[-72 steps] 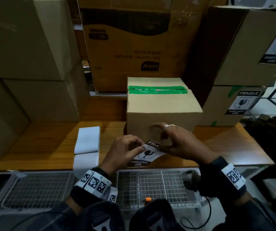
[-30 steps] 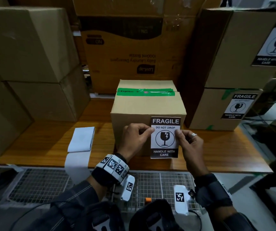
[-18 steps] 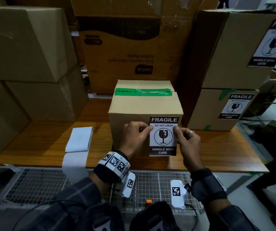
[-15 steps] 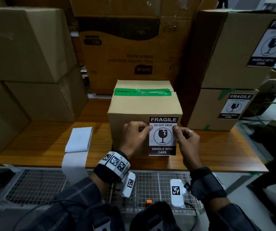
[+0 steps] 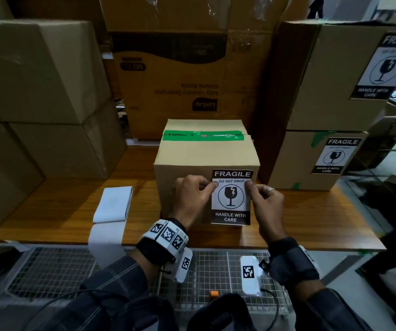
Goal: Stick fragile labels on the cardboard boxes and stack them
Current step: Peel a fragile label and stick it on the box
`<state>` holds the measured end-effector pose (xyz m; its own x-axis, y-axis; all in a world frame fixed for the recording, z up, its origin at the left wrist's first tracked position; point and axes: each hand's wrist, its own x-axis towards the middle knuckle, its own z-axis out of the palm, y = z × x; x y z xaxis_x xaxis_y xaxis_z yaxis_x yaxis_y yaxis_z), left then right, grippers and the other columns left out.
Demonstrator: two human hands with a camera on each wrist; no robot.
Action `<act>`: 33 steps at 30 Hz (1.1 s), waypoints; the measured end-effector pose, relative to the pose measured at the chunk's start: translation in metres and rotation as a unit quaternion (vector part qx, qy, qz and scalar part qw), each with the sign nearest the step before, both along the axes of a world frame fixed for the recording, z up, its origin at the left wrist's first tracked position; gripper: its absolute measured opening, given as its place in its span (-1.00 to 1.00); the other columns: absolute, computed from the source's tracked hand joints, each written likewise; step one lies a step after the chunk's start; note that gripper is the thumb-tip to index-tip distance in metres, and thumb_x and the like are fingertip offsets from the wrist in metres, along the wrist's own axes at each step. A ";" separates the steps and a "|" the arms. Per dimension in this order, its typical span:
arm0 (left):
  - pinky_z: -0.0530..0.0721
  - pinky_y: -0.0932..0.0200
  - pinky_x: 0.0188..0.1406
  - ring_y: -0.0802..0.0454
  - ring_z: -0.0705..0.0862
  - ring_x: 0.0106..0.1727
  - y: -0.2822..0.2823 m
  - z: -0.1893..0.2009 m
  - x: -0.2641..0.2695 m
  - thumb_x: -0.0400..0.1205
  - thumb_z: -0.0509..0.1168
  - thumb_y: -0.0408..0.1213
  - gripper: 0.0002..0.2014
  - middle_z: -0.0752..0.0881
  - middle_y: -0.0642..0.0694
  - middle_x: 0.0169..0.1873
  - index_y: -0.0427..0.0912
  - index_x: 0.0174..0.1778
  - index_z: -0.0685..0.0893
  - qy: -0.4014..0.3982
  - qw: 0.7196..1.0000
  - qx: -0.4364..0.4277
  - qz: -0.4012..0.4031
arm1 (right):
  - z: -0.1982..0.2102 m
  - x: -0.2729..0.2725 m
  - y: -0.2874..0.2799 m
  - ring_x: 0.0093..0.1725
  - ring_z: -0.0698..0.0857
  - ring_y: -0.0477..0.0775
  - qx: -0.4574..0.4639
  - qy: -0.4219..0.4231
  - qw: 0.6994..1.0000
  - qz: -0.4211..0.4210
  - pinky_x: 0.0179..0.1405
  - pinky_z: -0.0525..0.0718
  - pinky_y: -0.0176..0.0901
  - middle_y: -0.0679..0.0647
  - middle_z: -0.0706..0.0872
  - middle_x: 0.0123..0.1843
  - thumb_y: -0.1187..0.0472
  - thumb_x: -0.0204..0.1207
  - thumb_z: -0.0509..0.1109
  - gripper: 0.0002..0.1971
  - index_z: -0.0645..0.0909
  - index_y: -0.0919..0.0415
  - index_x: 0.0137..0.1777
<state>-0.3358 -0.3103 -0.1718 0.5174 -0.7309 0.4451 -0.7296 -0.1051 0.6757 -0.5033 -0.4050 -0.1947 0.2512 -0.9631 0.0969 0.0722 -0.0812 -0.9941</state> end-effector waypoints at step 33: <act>0.54 -0.05 0.21 -0.06 0.62 0.23 -0.044 0.023 -0.002 0.44 0.58 0.11 -0.49 0.69 -0.02 0.17 -0.02 0.21 0.61 -0.334 0.942 0.003 -0.044 | -0.012 0.008 0.009 -0.06 0.85 0.00 0.012 -0.011 0.996 -0.086 -0.28 0.82 -0.23 0.10 0.81 -0.03 0.17 0.51 0.62 -0.63 0.58 0.19 0.22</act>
